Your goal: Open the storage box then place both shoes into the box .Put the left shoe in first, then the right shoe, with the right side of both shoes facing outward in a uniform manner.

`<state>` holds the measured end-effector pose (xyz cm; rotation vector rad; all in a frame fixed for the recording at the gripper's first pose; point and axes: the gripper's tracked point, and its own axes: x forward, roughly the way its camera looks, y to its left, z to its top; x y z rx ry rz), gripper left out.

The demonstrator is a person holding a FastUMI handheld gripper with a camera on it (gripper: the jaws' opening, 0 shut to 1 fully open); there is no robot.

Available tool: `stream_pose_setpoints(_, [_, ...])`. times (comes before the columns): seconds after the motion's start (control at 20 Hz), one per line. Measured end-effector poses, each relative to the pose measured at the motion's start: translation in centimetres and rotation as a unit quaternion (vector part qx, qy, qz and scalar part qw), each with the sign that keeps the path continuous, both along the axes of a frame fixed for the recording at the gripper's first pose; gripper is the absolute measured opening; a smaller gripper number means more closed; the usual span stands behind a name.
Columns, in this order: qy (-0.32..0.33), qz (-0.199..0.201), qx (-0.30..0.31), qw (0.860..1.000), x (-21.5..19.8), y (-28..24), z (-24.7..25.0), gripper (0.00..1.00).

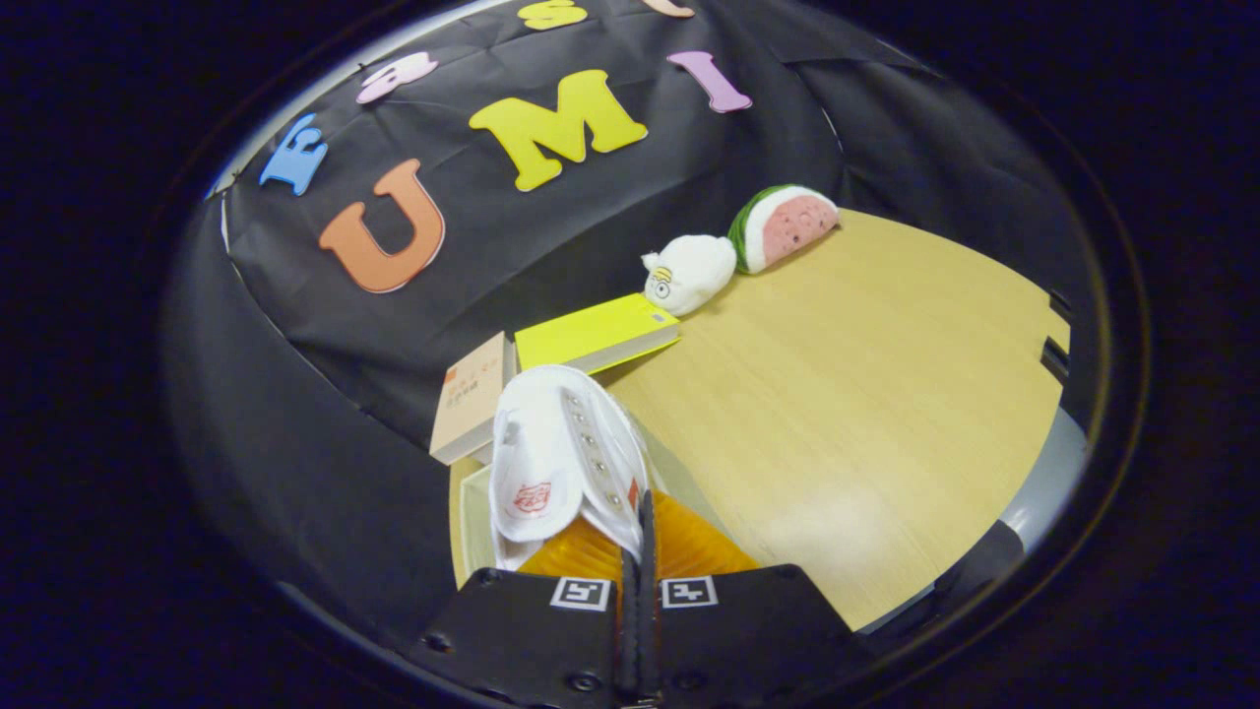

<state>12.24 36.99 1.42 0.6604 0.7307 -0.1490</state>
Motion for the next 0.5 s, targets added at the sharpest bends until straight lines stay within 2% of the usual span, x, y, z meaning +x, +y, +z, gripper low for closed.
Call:
stream_pose_setpoints(0.3, [-0.014, 0.013, -0.041, 0.999, -1.3, 0.4, -1.3, 0.05])
stream_pose_setpoints(0.4, [-0.018, 0.034, -0.036, 0.999, -1.3, 1.5, -1.5, 0.10])
stream_pose_setpoints(0.45, [-0.016, 0.050, -0.044, 0.998, -1.7, 1.7, -1.8, 0.21])
stream_pose_setpoints(0.5, [-0.024, 0.068, -0.048, 0.996, -1.9, 1.9, -1.5, 0.26])
